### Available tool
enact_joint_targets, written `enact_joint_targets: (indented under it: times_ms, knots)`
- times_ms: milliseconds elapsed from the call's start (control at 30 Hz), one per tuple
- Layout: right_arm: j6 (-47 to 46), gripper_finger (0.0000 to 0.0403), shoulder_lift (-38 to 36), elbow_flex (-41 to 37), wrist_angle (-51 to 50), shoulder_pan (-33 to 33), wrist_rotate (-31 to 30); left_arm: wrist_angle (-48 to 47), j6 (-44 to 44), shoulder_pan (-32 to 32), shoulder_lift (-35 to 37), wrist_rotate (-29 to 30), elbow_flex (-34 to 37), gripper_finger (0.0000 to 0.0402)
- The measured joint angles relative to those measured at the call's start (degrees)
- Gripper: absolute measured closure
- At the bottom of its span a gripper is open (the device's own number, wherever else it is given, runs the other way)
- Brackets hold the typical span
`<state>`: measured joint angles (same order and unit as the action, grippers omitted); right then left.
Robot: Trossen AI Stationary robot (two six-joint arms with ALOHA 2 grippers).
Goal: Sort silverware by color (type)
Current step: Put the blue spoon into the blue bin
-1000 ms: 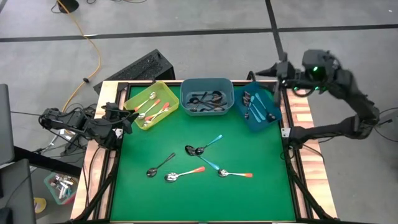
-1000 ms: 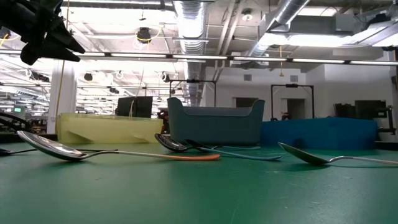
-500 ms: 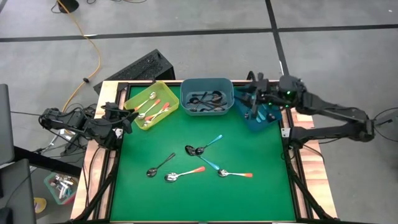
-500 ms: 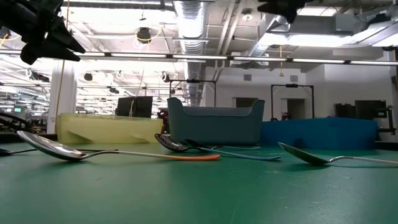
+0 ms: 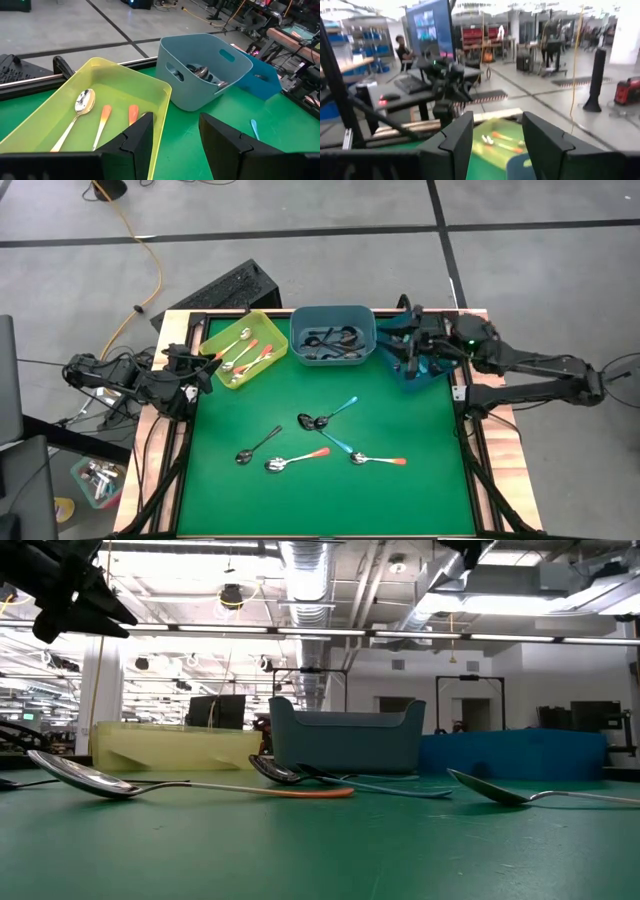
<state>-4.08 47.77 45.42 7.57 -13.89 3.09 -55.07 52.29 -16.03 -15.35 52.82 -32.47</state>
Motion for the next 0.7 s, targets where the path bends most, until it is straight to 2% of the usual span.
enact_joint_targets:
  times_ms: [267,567,700]
  knots:
    - [2.6,0.0216,-7.8,0.0,0.0,-0.1,-0.1,-0.7,0.1,0.0,0.0,0.0,0.0,0.0258]
    - [3.1,0.0216,-13.9,0.0,-7.7,0.0,-0.1,-0.8,0.4,0.0,0.0,0.0,0.0,0.0258]
    - [3.1,0.0216,-15.9,0.0,-7.2,0.0,-0.1,-0.8,0.4,0.0,0.0,0.0,0.0,0.0258]
